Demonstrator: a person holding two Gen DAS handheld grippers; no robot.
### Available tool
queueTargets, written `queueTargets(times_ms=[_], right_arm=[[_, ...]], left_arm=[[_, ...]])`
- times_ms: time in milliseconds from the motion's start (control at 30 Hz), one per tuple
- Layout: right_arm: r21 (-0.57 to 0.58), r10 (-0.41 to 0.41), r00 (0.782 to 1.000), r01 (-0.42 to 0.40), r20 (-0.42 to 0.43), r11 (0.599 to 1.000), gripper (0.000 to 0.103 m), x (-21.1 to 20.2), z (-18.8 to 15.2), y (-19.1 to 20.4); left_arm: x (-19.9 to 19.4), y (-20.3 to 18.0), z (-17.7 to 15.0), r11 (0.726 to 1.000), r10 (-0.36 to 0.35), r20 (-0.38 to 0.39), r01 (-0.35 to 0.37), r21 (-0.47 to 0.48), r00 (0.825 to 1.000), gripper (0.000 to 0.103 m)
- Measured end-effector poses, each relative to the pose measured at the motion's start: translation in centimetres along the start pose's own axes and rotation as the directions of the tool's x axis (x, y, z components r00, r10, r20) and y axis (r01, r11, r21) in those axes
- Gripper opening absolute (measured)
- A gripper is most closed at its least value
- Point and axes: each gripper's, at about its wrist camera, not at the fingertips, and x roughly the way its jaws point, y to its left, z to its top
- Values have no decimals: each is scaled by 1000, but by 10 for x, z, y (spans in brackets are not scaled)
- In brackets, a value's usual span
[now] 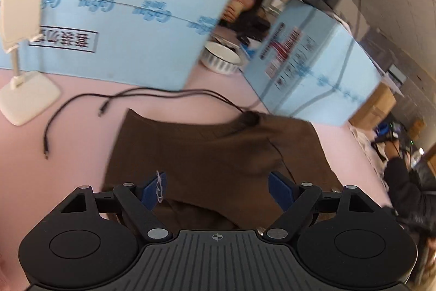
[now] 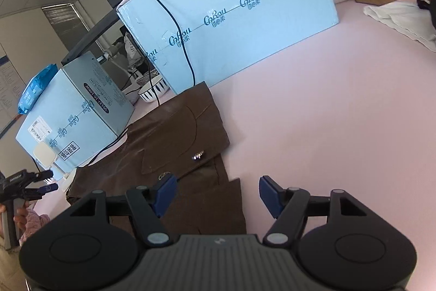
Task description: Fold clothes
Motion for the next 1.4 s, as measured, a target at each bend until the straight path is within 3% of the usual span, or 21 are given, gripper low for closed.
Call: queueTargets(times_ms=[167,233,267,300,333,433,567,633,767,867,967,1033,1067,1100,1200,1300,1400], right_arm=[[-4,-72,996,72,-45,997,62,65,27,13],[0,-83,990,83,-110,997,49,87,30,13],[1,-83,990,84,-113,996,38,91,29,14],[-7,-91,991,91,-98,996,21,93,30,16],[-13,-98,992,97,-84,995,14,96,30,17],[-4,-80,996,80,-49,997,6,92,30,16],[-40,-4,1000,3,-25,999,6,72,31,21],[-46,5,998,-8,-55,999,6,67,31,25],[-72,-36,993,28,-109,997,6,69,22,28],[-113,-30,996,21,-80,993,7,70,15,28],[-147,-23,995,8,-100,989,16,76,10,25],[-135,-5,994,-10,-105,991,29,70,10,20],[-132,13,995,-26,-96,991,48,64,10,17],[-131,29,996,-41,-86,991,59,57,11,15],[-199,34,997,-47,-72,979,60,30,11,10],[-219,29,993,-55,-118,974,60,14,4,1],[-198,39,985,-72,-169,977,55,12,-6,-6]], left_arm=[[38,-27,-22,1000,26,-127,-26,2,992,85],[52,-25,-21,998,51,-143,-54,-12,988,85],[57,-21,-20,998,54,-150,-59,-34,987,84],[63,-18,-20,996,55,-156,-65,-56,986,84],[66,-16,-18,996,52,-147,-63,-70,988,84],[73,-16,-15,995,75,-123,-83,-63,990,83],[78,-22,-13,988,156,-86,-157,4,984,67],[80,-21,-10,983,186,-69,-185,14,980,60],[80,-4,-2,979,195,-31,-196,-52,980,58],[79,1,1,977,201,-16,-202,-74,979,58],[75,8,3,973,223,-15,-224,-62,975,59],[67,9,4,977,203,-32,-204,-57,979,60],[59,9,3,982,185,-37,-186,-43,982,64],[47,6,1,986,169,-37,-169,-12,985,70],[13,-6,-15,987,105,-51,-97,129,993,74],[-9,-17,-37,974,29,-104,-5,226,994,78],[-9,-27,-57,962,31,-144,9,272,989,78]])
